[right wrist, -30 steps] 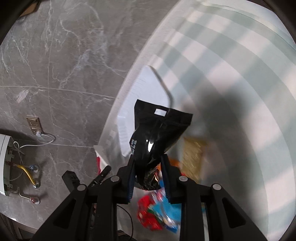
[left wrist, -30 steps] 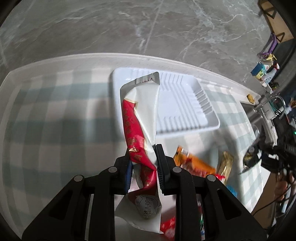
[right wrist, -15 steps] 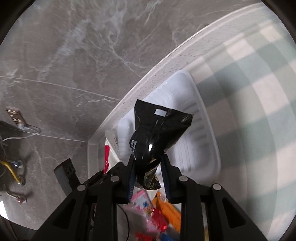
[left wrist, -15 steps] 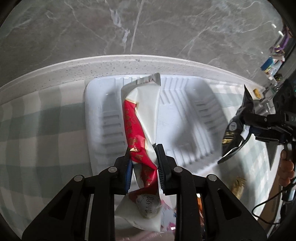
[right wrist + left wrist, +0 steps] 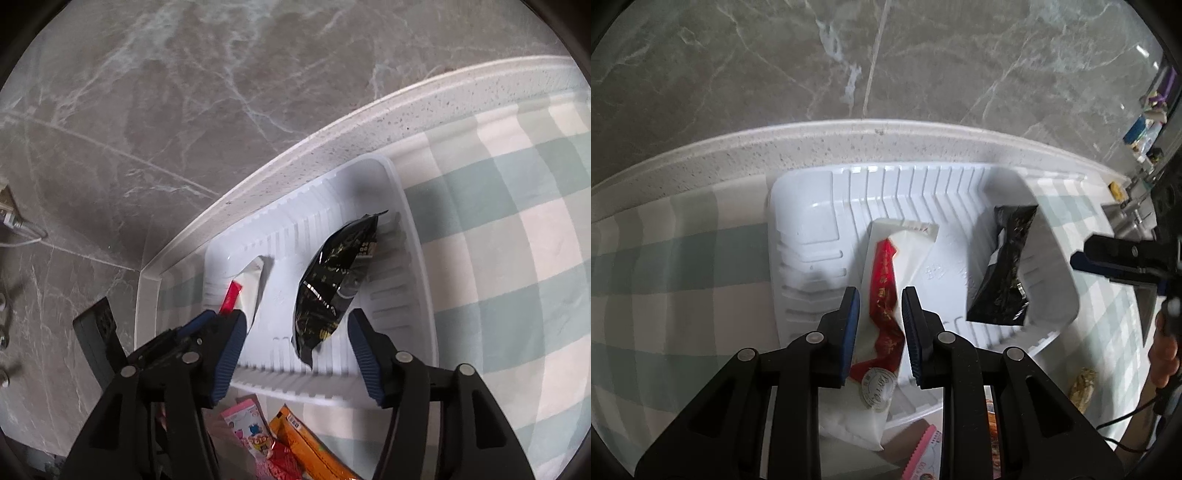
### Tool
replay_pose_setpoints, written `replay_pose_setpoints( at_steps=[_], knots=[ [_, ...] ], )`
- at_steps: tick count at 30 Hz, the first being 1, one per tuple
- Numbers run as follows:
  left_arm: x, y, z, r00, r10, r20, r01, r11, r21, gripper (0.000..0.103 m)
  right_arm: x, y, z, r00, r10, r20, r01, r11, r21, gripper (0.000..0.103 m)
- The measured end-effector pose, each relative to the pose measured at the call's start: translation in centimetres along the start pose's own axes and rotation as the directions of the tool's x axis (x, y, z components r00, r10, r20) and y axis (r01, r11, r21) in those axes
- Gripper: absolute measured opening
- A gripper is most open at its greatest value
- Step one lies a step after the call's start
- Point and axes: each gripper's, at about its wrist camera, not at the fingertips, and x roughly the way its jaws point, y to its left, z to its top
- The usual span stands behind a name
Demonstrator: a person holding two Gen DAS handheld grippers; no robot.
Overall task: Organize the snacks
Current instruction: 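Carry both packets into the white tray and open both tools, then grasp the pale pink packet with the left tool while the right tool grasps the gold bar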
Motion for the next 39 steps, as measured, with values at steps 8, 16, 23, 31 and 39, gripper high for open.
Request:
replay_pose_setpoints(
  at_steps=[8, 16, 23, 31, 39],
  knots=[
    [-6.3, -0.1, -2.8, 0.989, -0.100, 0.110, 0.101, 0.995, -0.007, 0.082, -3.6, 2.3, -3.2, 0.998, -0.022, 0.060, 0.026, 0.997, -0.066, 0.066],
    [-10.7, -0.4, -6.5, 0.989, -0.061, 0.134, 0.051, 0.996, 0.075, 0.082, -7.9, 2.4, -8.4, 0.990, -0.059, 0.127, 0.069, 0.995, -0.075, 0.073],
    [-11.7, 0.4, -11.4, 0.997, -0.028, 0.077, 0.015, 0.986, 0.163, 0.082, -8.6, -0.1, -13.5, 0.989, -0.100, 0.111, 0.098, 0.995, 0.024, 0.074],
    [-10.1, -0.4, -15.7, 0.999, 0.044, -0.008, -0.038, 0.934, 0.354, 0.082, -8.0, -3.2, -17.0, 0.985, -0.154, 0.079, 0.141, 0.978, 0.152, 0.074],
    [-7.8, -1.8, -17.1, 0.995, 0.089, -0.042, -0.057, 0.872, 0.485, 0.082, -5.8, -4.1, -17.7, 0.976, -0.214, 0.044, 0.203, 0.964, 0.174, 0.074]
  ],
)
